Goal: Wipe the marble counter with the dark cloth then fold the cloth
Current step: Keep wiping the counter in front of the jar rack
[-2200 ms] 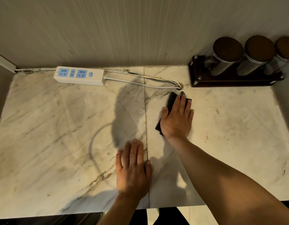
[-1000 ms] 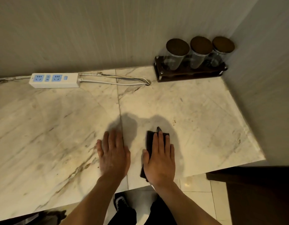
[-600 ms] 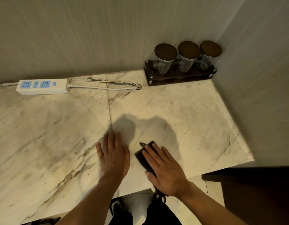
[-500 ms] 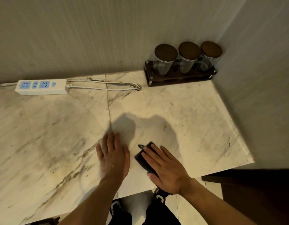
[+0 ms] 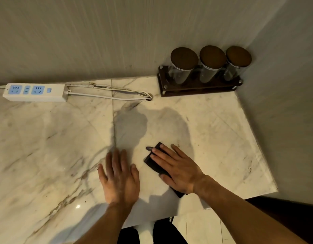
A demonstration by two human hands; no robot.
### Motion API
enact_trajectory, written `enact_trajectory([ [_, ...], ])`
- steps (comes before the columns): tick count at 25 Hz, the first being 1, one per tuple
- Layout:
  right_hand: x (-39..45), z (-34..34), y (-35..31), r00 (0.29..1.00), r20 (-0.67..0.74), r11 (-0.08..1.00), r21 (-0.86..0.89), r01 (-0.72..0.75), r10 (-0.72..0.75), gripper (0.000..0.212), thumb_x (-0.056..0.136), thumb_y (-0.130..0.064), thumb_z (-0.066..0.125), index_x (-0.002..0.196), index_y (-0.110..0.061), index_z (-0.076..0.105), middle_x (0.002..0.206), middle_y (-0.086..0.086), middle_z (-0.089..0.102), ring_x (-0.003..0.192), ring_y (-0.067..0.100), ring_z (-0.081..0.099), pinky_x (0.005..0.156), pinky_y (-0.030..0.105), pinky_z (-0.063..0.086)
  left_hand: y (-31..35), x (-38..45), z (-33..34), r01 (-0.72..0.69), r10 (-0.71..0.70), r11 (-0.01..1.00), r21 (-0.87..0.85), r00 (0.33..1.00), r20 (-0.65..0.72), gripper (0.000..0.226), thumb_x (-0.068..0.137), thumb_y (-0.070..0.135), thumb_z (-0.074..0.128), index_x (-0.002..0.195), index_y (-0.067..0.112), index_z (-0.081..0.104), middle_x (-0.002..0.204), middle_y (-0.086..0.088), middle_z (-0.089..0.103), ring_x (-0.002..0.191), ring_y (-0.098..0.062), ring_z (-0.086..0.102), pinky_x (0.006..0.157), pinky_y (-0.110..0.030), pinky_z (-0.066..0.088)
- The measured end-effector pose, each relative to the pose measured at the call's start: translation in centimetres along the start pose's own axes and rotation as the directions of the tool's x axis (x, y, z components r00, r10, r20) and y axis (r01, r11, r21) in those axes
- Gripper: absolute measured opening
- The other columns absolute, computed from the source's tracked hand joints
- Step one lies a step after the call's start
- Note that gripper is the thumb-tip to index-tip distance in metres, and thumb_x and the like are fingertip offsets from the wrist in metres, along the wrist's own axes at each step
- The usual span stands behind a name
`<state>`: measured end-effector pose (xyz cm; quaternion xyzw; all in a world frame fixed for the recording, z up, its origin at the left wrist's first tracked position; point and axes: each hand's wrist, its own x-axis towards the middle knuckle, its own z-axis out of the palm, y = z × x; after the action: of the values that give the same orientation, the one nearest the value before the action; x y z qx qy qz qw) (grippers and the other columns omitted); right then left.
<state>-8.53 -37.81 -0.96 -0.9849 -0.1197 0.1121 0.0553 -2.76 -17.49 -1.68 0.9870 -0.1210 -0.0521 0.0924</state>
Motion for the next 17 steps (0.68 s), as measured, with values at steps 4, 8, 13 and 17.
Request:
enact_trajectory([
  [4, 2.5, -0.7, 2.1, 0.999, -0.036, 1.0, 0.011, 0.006, -0.006, 0.064, 0.096, -0.046, 0.035, 0.152, -0.02, 0.019, 0.159, -0.003, 0.009, 0.148, 0.019, 0.002, 0.117, 0.044, 0.006, 0.2, 0.1, -0.2, -0.001, -0.001, 0.999, -0.032, 0.999, -0.046, 0.054, 0.089, 0.034, 0.04, 0.135, 0.008, 0.05, 0.141, -0.018, 0.05, 0.138, -0.034, 0.033, 0.113, -0.057, 0.019],
  [8, 4.9, -1.7, 3.5, 0.996, -0.08, 1.0, 0.012, -0.029, 0.03, 0.063, 0.095, -0.045, 0.038, 0.151, -0.018, 0.024, 0.159, 0.0, 0.017, 0.148, 0.02, 0.007, 0.117, 0.045, 0.012, -0.1, 0.4, 0.1, 0.016, -0.018, 0.999, -0.045, 0.998, -0.064, 0.054, 0.089, 0.034, 0.041, 0.135, 0.009, 0.051, 0.141, -0.017, 0.05, 0.139, -0.032, 0.033, 0.114, -0.057, 0.019],
  [13, 7.1, -2.4, 5.0, 0.995, -0.07, 0.997, 0.006, -0.076, 0.076, 0.063, 0.096, -0.047, 0.033, 0.152, -0.02, 0.02, 0.16, 0.0, 0.016, 0.148, 0.019, 0.006, 0.117, 0.045, 0.012, -0.2, 0.3, 0.4, -0.013, 0.009, 0.999, -0.036, 0.994, -0.108, 0.053, 0.089, 0.034, 0.042, 0.135, 0.008, 0.052, 0.139, -0.019, 0.052, 0.137, -0.035, 0.036, 0.112, -0.058, 0.022],
  [17, 8.6, -2.7, 5.6, 0.978, -0.098, 0.983, 0.039, -0.182, 0.185, 0.063, 0.095, -0.047, 0.033, 0.152, -0.02, 0.022, 0.16, -0.001, 0.019, 0.147, 0.019, 0.009, 0.116, 0.047, 0.016, -0.2, 0.4, 0.4, -0.013, 0.01, 0.999, -0.029, 0.994, -0.109, 0.055, 0.089, 0.035, 0.041, 0.136, 0.008, 0.05, 0.141, -0.019, 0.05, 0.138, -0.034, 0.033, 0.112, -0.057, 0.021],
])
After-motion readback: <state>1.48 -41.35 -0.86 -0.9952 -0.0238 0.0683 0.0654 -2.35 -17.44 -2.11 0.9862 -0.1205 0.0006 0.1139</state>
